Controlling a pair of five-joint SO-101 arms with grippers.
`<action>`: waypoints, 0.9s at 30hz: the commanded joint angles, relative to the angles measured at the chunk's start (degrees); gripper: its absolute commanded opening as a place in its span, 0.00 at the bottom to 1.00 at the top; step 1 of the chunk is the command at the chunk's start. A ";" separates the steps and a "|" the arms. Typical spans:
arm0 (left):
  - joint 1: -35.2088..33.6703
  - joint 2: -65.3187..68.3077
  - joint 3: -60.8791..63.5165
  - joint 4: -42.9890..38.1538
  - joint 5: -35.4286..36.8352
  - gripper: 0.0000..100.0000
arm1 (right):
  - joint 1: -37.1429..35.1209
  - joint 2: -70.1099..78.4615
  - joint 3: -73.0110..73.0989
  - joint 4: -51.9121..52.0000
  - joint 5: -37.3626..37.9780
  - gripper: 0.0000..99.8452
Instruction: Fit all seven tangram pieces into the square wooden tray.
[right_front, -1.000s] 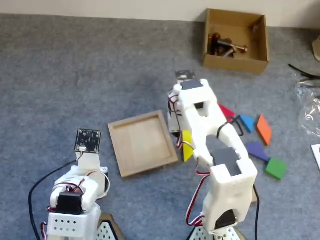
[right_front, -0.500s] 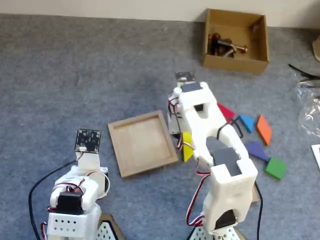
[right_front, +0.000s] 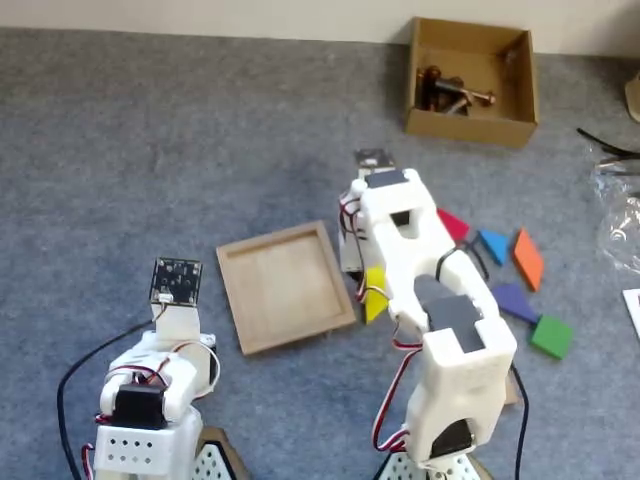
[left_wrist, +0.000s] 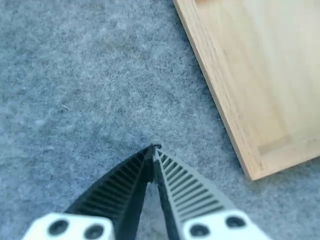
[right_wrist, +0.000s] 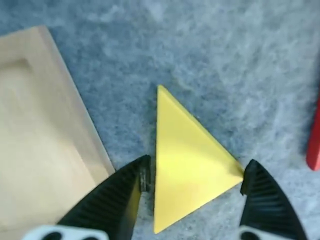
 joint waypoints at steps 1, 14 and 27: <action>0.84 -0.40 1.10 -0.09 0.44 0.01 | 0.57 -1.98 1.10 0.22 0.26 0.28; 0.84 -0.40 1.10 -0.09 0.44 0.01 | 1.54 -2.77 0.13 2.77 0.35 0.28; 0.84 -0.40 1.10 -0.09 0.44 0.01 | 1.80 -5.41 -0.84 3.03 0.00 0.28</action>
